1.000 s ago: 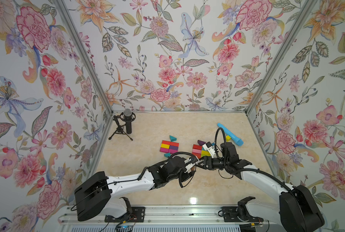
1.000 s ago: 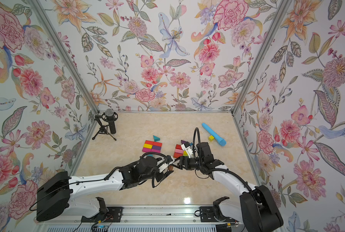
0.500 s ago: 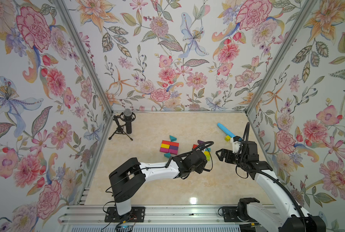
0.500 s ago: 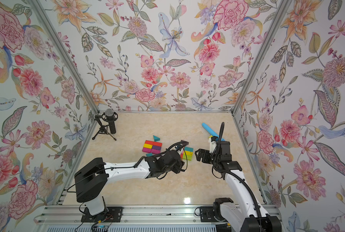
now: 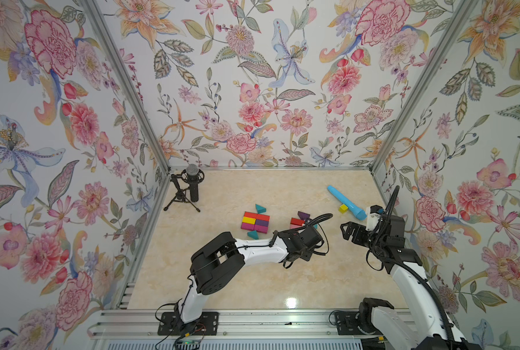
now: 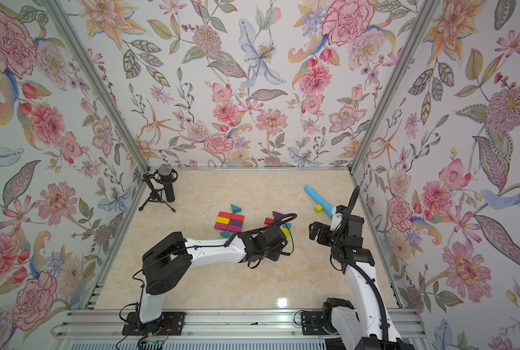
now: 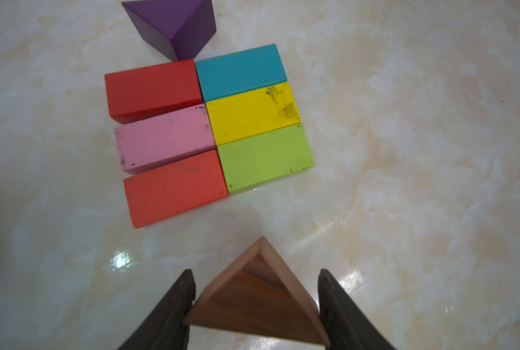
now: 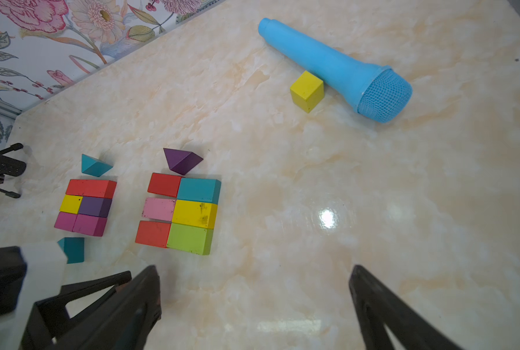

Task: Assemble a piece of candy with building blocks
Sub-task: Assemble the building block at the center of the board.

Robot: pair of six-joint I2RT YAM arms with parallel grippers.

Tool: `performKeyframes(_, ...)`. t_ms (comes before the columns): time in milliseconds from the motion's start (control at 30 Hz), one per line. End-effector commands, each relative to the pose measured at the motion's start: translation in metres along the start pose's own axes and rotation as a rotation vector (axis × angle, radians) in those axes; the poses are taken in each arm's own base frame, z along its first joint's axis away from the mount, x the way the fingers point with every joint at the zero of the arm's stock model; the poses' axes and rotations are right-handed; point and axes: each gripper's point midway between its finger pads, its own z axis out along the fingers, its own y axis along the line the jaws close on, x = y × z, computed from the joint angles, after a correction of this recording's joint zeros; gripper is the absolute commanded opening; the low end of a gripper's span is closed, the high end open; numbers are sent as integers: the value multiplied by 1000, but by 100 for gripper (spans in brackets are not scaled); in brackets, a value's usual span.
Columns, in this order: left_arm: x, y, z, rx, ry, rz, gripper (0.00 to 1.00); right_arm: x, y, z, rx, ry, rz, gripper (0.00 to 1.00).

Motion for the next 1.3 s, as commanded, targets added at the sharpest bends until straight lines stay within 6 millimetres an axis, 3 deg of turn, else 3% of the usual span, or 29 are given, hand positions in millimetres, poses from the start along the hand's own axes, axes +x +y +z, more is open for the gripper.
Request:
performKeyframes(0,0,6,6,-18,31,-46,29,0,0,-1,-14,-12,-13,100)
performKeyframes(700,7,19,33,-26,96,-124,33,-6,-2,-5,-60,-40,22,100)
performKeyframes(1100,10,26,34,-76,118,-114,36,-9,-5,-6,-79,-53,43,100)
performKeyframes(1267,11,26,33,-72,118,-124,42,-10,-7,-7,-85,-57,51,100)
